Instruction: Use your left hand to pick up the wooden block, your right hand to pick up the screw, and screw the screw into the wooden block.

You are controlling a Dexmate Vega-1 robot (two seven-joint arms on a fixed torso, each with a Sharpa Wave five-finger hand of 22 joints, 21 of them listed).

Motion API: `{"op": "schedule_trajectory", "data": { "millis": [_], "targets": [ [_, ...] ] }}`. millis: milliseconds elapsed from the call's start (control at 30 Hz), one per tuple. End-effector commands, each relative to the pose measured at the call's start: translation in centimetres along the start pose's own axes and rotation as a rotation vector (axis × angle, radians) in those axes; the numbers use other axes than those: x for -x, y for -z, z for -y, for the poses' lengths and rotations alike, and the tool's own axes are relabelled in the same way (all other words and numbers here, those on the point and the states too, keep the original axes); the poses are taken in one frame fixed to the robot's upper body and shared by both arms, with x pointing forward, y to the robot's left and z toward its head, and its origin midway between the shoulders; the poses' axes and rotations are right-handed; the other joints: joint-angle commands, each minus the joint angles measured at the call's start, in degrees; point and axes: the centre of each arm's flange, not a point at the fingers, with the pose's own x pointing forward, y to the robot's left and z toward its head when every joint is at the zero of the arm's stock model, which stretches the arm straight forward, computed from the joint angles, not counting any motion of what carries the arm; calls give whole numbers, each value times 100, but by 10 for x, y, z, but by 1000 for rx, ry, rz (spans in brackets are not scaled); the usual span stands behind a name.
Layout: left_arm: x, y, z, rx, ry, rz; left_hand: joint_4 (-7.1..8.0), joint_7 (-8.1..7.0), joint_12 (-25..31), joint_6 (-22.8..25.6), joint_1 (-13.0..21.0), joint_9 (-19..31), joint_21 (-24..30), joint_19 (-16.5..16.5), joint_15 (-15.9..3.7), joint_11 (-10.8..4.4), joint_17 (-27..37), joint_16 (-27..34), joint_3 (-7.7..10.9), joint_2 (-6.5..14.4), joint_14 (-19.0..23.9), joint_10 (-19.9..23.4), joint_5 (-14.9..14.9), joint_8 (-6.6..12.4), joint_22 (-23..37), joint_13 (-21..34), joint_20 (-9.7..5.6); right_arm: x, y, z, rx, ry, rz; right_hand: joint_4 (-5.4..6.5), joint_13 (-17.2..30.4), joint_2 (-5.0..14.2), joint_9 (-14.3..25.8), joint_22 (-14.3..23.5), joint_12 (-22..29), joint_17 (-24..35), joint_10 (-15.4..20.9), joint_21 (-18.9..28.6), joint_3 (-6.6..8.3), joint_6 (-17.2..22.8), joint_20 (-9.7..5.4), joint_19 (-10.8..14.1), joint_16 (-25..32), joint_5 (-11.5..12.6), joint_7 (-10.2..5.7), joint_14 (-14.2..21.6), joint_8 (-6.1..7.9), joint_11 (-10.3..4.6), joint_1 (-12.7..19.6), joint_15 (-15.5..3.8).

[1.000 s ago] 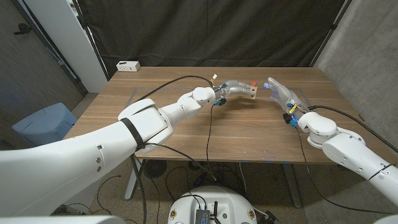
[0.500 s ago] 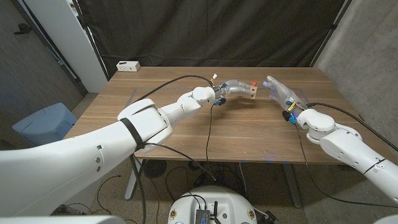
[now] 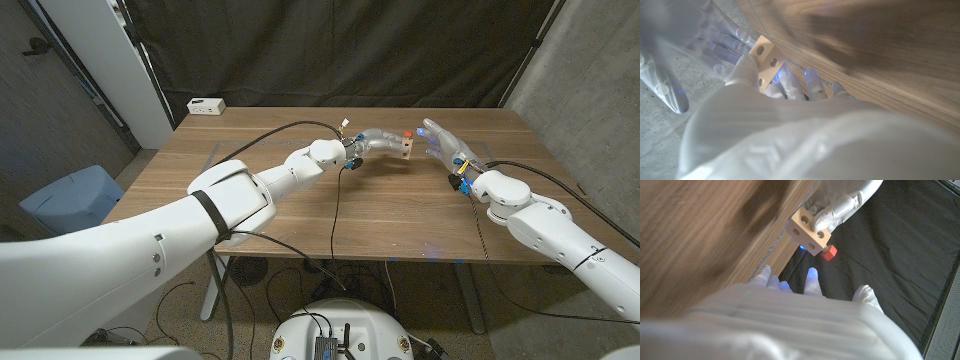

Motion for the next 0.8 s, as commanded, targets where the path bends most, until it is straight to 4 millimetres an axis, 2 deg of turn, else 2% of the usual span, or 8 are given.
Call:
{"op": "schedule_trajectory", "data": {
  "millis": [33,400,800],
  "targets": [
    [1,2,0,0,0,-5,5,-5,1,52,-52,20,22,-28,16,-23,14,-21,34,-7,-39,9,25,46,11,-3,29,-9,-1,-7,-15,-21,10,30,13,31,4,17,-7,21,-226,-6,-30,4,35,-29,10,60,-6,-601,-4,3,-76,35],
    [1,1,-1,-3,-1,-4,1,-1,-3,47,-51,20,21,-30,6,-21,14,-20,42,-5,-36,0,25,44,11,-3,30,-11,-4,-15,-15,-48,27,80,14,43,5,18,-2,32,-228,-5,-59,25,27,-34,17,81,2,-607,9,2,-158,33],
    [0,0,2,-2,2,4,1,-1,0,49,-56,20,22,-31,8,-20,15,-17,48,-4,-31,5,25,45,11,-3,27,-5,-4,-21,-18,-60,28,125,14,56,6,18,1,41,-229,-3,-82,35,28,-37,24,101,15,-610,15,-1,-231,28]
  ]
}}
